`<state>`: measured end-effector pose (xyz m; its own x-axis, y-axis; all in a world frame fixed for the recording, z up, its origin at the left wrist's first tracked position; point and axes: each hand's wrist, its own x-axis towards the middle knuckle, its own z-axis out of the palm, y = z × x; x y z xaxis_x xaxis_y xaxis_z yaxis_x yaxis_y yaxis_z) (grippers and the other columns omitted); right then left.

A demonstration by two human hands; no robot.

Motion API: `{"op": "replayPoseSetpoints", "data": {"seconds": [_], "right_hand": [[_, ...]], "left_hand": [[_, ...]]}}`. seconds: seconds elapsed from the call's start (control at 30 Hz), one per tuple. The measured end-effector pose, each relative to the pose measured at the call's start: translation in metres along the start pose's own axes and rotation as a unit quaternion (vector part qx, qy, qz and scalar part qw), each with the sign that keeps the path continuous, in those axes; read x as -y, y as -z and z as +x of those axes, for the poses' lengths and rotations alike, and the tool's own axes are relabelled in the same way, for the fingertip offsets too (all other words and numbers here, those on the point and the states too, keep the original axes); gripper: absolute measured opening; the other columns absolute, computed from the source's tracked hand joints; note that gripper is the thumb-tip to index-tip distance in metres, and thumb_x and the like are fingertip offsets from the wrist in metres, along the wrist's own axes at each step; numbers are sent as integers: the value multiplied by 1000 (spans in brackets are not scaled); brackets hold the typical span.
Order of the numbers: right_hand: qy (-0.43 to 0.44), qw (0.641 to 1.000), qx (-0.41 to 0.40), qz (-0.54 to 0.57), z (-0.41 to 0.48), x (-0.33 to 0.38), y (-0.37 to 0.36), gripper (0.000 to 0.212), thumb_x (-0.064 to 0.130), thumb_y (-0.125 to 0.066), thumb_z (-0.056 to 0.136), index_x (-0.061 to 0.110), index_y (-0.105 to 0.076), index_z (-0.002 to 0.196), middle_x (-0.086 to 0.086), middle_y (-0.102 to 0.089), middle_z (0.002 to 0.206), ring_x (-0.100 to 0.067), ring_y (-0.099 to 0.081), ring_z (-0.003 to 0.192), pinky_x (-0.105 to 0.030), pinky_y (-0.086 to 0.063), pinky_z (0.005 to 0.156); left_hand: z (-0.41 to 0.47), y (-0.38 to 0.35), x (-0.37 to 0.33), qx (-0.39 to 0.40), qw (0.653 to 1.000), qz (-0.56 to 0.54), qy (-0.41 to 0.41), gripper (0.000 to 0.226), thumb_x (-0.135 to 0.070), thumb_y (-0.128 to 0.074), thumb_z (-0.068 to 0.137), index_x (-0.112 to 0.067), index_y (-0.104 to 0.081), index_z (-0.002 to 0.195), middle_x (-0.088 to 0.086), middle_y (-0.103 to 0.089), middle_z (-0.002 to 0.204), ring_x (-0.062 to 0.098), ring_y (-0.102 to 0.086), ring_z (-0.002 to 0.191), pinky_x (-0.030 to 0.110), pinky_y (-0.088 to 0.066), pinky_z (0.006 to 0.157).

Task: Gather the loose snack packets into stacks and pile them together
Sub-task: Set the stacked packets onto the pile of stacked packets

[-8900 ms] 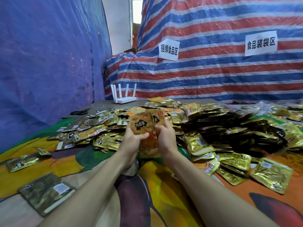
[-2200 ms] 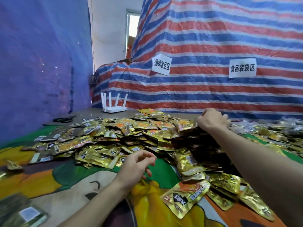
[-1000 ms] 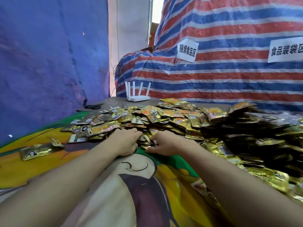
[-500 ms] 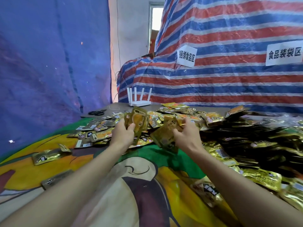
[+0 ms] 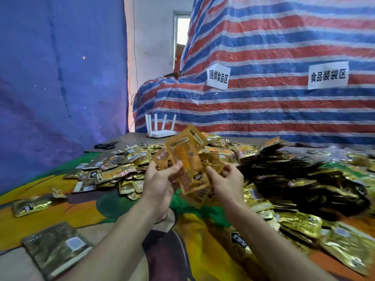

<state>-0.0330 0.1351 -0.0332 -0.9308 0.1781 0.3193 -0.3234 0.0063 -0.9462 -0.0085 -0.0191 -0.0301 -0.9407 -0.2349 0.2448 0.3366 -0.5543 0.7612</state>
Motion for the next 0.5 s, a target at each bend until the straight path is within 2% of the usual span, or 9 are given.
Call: {"op": "replayPoseSetpoints", "data": {"seconds": [0.1,0.17,0.27,0.33,0.4,0.43,0.47,0.5], "right_hand": [[14,999,0,29,-6,3,-9,9,23,-68,96,14,-68,94,-8,-74,92,-26,-73,87,-49,-62,77],[9,999,5,41,-11,3,-11,10,23,-64,99,15,-69,96,-8,-74,92,-26,-72,89,-52,-61,80],[-16,998,-7,60,-11,-1,-10,10,23,-58,102,19,-67,103,-8,-73,100,-27,-70,95,-54,-60,84],[-29,996,-17,83,-10,-1,-8,12,21,-54,103,21,-66,105,-9,-72,103,-29,-69,97,-55,-59,86],[-28,995,-19,94,-10,0,-6,15,18,-51,103,22,-65,104,-7,-72,102,-28,-69,96,-55,-60,85],[-22,995,-16,94,-10,0,-6,15,17,-50,103,23,-64,104,-7,-72,103,-27,-69,96,-55,-60,85],[-14,996,-12,92,-11,0,-5,15,17,-50,103,25,-63,103,-6,-72,103,-26,-69,97,-55,-60,85],[-6,996,-10,86,-12,-1,-5,15,17,-50,103,26,-61,102,-4,-71,104,-25,-69,98,-54,-59,86]], "left_hand": [[-4,-3,14,-12,992,113,-52,39,5,-71,85,-19,-58,112,7,-76,106,27,-73,98,48,-60,75],[-6,-4,21,-33,980,174,-94,33,1,-75,85,-20,-64,107,3,-77,102,25,-73,97,43,-60,77],[-10,-1,24,-63,951,275,-128,10,-18,-83,81,-24,-75,83,-11,-77,79,7,-73,75,16,-54,58],[-14,0,25,-46,930,346,-113,24,-35,-86,75,-26,-74,56,-11,-71,60,2,-67,55,11,-45,47],[-17,2,26,-36,915,394,-79,38,-46,-84,74,-26,-69,46,-12,-65,50,-2,-59,44,10,-37,40],[-17,3,27,-41,907,414,-65,38,-51,-82,74,-24,-70,51,-12,-66,54,-2,-60,47,11,-37,41],[-19,2,26,-55,898,433,-54,37,-57,-80,72,-22,-72,67,-10,-70,68,1,-64,60,14,-40,46],[-17,4,27,-74,886,455,-51,48,-61,-80,71,-19,-69,90,-6,-69,87,8,-66,78,20,-42,54]]}}
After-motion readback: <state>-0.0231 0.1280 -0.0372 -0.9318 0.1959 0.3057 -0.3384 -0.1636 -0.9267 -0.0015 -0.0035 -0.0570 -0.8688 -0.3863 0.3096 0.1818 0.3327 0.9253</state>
